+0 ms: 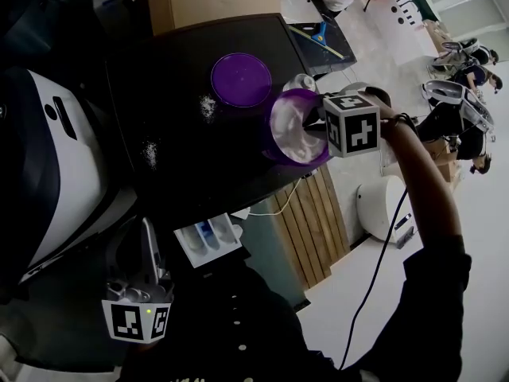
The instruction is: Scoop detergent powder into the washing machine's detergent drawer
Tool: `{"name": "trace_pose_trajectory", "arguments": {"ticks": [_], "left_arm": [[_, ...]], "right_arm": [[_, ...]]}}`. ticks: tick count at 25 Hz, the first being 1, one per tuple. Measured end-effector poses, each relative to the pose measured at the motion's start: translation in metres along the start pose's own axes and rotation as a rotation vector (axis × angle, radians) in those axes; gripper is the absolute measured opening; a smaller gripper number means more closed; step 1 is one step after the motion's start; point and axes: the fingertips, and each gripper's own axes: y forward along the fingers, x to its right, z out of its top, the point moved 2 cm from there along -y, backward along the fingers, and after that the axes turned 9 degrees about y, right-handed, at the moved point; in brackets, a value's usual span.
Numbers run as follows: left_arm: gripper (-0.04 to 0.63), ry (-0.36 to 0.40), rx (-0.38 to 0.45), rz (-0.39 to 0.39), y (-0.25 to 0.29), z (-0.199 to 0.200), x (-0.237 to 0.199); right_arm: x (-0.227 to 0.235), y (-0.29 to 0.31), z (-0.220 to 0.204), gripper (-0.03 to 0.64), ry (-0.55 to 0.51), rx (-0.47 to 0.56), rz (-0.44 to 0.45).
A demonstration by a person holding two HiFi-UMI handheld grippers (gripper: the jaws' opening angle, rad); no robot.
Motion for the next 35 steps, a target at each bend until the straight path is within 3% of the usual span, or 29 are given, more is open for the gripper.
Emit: {"name": "trace_pose_trajectory", "arguments": {"ticks": [4, 10, 16, 19, 28, 35], "left_arm": [[0.005, 0.003, 0.007, -0.001, -0.003, 0.001, 0.001], [0.005, 0.006, 0.009, -0.012, -0.004, 0.002, 0.004], [0.005, 0.015, -0.001, -0.022, -0.004, 0.002, 0.007], [0.005, 0.016, -0.009, -0.030, -0.002, 0.001, 0.010], [0.005, 0.018, -0.013, -0.041, 0.001, -0.001, 0.014], [0.005, 0.016, -0.011, -0.039, 0.001, 0.000, 0.013]], "right_arm": [[0.015, -0.017, 0.009, 0.037, 0.042, 0.094, -0.184], [0.040, -0.035, 0.023, 0.037, 0.168, 0.336, -0.573], [0.024, -0.021, 0.025, 0.036, 0.085, 0.349, -0.776], [0.016, -0.006, 0.023, 0.035, 0.083, 0.317, -0.805], [0.000, 0.003, 0.034, 0.035, 0.023, 0.194, -0.740], [-0.017, 0.002, 0.037, 0.035, -0.024, 0.200, -0.722]]}}
